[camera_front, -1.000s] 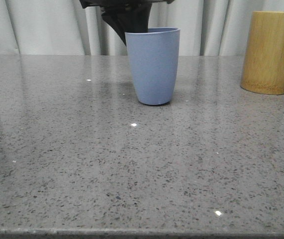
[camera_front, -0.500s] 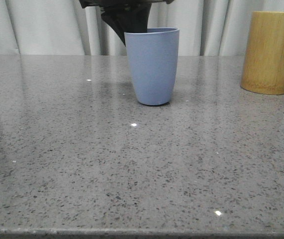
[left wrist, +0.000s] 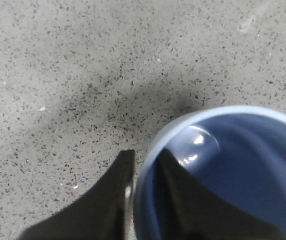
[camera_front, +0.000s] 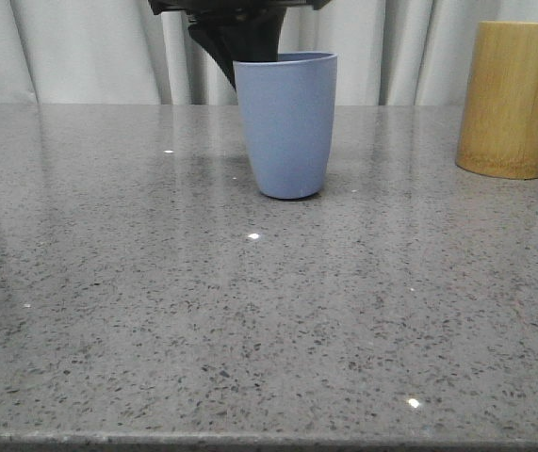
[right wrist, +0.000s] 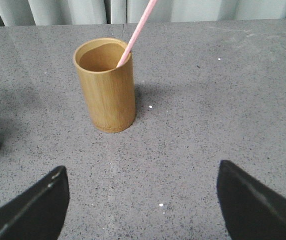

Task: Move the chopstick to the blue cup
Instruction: 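Lower the blue cup upright onto the table center with the left gripper, then open the left gripper and lift it away from the cup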

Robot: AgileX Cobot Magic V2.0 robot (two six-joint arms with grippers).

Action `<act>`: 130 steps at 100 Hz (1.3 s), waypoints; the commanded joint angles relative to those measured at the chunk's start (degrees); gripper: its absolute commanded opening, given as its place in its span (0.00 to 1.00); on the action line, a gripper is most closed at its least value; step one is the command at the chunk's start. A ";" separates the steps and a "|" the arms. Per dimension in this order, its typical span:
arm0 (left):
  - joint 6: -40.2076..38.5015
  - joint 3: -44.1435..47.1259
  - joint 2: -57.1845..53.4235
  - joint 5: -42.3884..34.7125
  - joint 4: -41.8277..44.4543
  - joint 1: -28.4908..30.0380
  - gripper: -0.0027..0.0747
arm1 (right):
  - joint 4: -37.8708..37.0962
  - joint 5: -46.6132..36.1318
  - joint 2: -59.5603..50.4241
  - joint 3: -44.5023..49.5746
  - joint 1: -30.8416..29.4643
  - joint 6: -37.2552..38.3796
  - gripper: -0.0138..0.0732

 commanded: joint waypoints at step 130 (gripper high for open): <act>-5.86 -0.32 -22.92 0.95 10.81 4.54 0.69 | -0.58 -4.30 0.77 -1.81 -0.14 -0.19 0.85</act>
